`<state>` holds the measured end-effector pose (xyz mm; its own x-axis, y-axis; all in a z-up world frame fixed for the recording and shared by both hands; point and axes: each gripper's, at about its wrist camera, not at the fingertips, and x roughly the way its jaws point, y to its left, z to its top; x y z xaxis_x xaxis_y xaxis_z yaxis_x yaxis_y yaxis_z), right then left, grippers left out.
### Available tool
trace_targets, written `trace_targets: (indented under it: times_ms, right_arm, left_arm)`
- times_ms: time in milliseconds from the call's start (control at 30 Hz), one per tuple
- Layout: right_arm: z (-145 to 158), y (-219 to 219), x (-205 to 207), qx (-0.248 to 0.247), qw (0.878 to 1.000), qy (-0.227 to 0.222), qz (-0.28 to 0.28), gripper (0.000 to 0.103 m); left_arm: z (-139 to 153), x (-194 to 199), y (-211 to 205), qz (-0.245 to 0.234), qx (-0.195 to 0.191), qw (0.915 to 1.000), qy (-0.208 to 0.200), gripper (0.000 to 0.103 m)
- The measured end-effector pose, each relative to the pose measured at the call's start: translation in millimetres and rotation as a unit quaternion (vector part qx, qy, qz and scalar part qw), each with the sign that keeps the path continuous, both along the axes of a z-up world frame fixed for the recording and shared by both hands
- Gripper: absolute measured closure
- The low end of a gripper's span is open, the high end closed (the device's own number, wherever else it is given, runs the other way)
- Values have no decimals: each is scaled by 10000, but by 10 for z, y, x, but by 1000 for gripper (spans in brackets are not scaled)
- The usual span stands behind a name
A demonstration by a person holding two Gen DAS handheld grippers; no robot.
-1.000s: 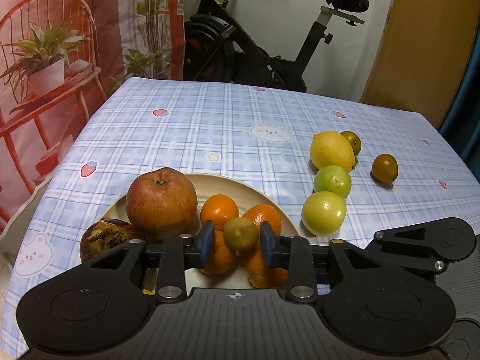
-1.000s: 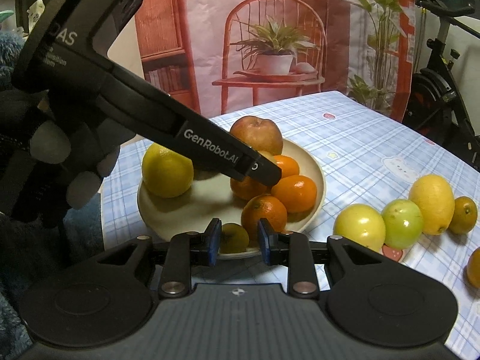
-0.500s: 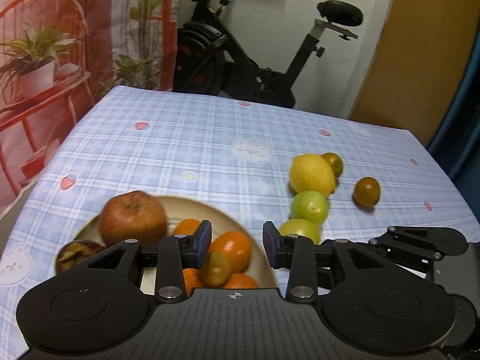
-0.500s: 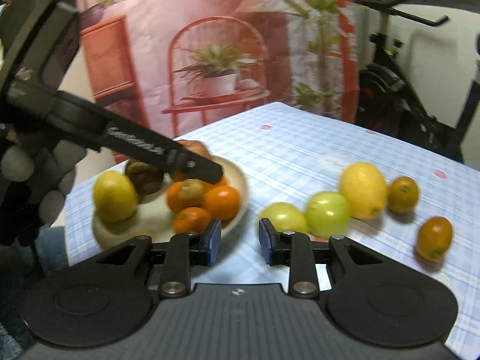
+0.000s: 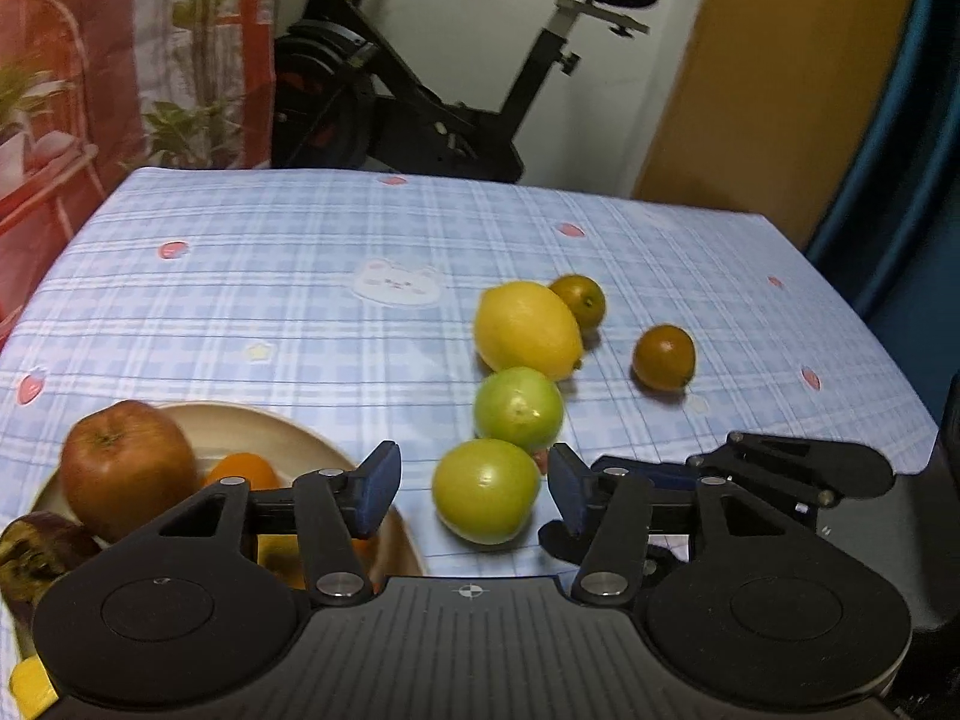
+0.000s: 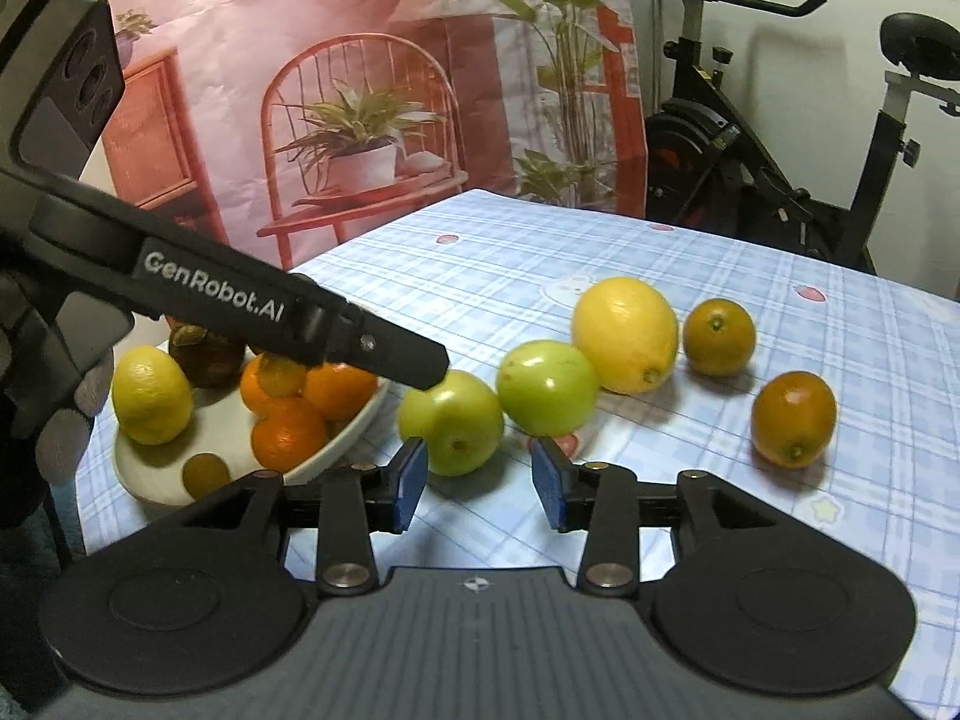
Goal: Organize fruits
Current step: 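Grasp a green fruit with the left tool while the right tool grasps another green fruit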
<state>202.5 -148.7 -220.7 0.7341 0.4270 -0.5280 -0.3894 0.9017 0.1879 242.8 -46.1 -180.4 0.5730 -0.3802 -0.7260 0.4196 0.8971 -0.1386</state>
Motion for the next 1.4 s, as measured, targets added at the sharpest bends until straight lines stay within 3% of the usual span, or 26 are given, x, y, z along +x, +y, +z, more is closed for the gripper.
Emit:
trace_targets:
  times_ms: [567,667,800,1067,1200,1400]
  right_arm:
    - [-32,-368,-55,285,9977,139,-601,57]
    - [-24,-358,-56,284,9977,125,-597,54]
    - [-20,-358,-52,307,9976,131,-599,54]
    - [38,-291,87,403,9974,63,-591,47]
    - [70,-140,210,314,9983,-31,-494,38]
    - [79,-101,476,676,9923,257,-1008,38]
  left_arm:
    - [-264,132,-168,-240,288,9987,341,46]
    - [-275,122,-176,-170,332,9990,248,53]
    - [-254,92,-140,-122,260,9994,214,53]
    - [35,-106,118,280,-180,9994,-80,53]
    - [133,-198,277,615,-236,9976,-231,53]
    - [240,-264,526,1042,-265,9934,-391,53]
